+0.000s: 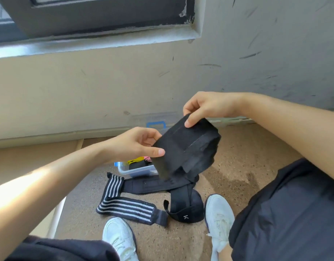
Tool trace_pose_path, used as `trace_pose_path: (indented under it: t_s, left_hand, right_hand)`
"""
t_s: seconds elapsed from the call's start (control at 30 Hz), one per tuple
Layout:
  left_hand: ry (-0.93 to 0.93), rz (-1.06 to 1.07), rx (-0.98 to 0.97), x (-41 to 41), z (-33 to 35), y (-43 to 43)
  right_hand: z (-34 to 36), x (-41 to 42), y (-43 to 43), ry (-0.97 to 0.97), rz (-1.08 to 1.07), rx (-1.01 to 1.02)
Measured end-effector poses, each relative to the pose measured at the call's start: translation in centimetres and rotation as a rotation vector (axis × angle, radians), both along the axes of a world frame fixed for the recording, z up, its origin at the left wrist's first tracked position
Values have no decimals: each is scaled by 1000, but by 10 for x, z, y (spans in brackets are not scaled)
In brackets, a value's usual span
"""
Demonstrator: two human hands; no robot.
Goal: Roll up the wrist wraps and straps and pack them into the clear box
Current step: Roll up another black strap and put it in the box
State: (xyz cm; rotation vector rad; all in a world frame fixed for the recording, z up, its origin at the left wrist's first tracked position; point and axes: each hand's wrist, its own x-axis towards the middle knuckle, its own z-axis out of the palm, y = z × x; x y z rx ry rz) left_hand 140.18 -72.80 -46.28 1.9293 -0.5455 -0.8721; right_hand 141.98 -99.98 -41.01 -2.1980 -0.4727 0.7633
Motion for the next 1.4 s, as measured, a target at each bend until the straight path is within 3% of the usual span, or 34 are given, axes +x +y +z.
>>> trace_pose_path:
  t_s: [0.17, 0.23, 0.43, 0.53, 0.7, 0.87, 1.0, 1.17, 1.4]
  left_hand:
    - [-52, -127, 280, -8, -18, 7]
    - [-71, -133, 305, -9, -21, 6]
    - [-95, 78, 27, -4, -19, -6]
    - [-101, 137, -144, -1, -14, -16]
    - [-144, 188, -133, -3, -12, -28]
    - [-122, 459, -213, -9, -2, -35]
    - [-59, 504, -269, -8, 12, -33]
    - [-183, 454, -175, -4, 32, -24]
    - [-351, 643, -291, 7, 62, -30]
  right_hand:
    - [12, 15, -39, -57, -217, -85]
    - [9, 20, -51, -56, -246, -101]
    - [-13, 25, -47, -37, -65, -336]
    - [-14, 13, -26, 52, 68, -352]
    - [-16, -9, 8, 122, 122, -78]
    - [-22, -16, 21, -9, -30, 2]
    - [-13, -7, 15, 8, -131, 152]
    - [2, -2, 6, 44, -274, 359]
    - [9, 2, 6, -2, -270, 492]
